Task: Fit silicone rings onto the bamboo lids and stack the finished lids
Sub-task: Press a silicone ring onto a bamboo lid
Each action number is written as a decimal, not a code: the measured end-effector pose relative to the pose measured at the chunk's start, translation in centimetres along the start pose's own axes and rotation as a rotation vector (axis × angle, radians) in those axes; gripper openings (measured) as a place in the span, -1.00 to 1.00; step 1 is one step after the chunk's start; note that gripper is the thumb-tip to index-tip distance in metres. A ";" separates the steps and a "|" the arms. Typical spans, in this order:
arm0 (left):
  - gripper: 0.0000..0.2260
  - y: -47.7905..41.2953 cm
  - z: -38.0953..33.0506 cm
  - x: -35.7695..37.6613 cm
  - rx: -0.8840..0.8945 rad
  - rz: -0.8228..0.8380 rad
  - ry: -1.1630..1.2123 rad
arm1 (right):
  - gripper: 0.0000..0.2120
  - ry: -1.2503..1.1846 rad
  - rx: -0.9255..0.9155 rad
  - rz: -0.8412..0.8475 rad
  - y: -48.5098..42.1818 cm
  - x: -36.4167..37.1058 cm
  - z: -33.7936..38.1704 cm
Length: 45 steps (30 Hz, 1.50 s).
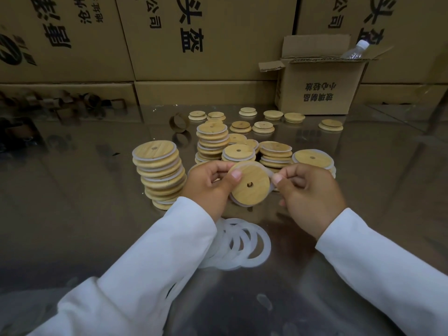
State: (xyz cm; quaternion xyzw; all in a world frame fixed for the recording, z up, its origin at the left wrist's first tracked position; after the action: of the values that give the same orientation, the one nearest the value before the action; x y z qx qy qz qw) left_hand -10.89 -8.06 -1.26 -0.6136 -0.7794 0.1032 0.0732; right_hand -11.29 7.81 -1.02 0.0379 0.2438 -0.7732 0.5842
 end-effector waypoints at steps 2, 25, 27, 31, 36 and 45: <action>-0.85 -0.1 0.1 -0.1 -0.017 -0.014 0.009 | -0.81 -0.014 0.025 0.028 0.0 0.0 0.0; -0.89 0.0 0.4 -0.2 0.016 -0.027 0.010 | -0.85 -0.098 0.067 0.095 0.6 0.1 0.2; -0.89 0.1 0.3 -0.3 0.025 -0.029 0.007 | -0.85 -0.077 0.051 0.096 0.6 0.1 0.3; -0.86 0.2 0.3 -0.2 0.026 -0.016 -0.001 | -0.86 -0.123 0.108 0.158 0.6 0.1 0.2; -0.89 0.1 0.0 -0.4 0.019 0.002 0.020 | -0.89 -0.307 0.248 0.229 0.3 -0.3 0.2; -0.87 0.6 -0.2 -0.2 0.146 -0.027 -0.043 | -0.86 -0.173 0.100 0.124 0.6 -0.2 0.2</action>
State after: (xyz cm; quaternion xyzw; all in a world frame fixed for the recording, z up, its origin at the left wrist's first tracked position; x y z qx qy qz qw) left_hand -10.21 -8.13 -1.17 -0.5937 -0.7794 0.1721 0.1024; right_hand -10.66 7.75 -0.96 0.0153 0.1509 -0.7470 0.6472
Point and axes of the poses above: each hand's wrist, its own y-axis away from the middle knuckle, its own x-axis out of the palm, z = x × y, the point moved 3 cm from there along -y, towards the middle knuckle, and after that the axes turned 7 degrees about -z, right-handed, at the moved point
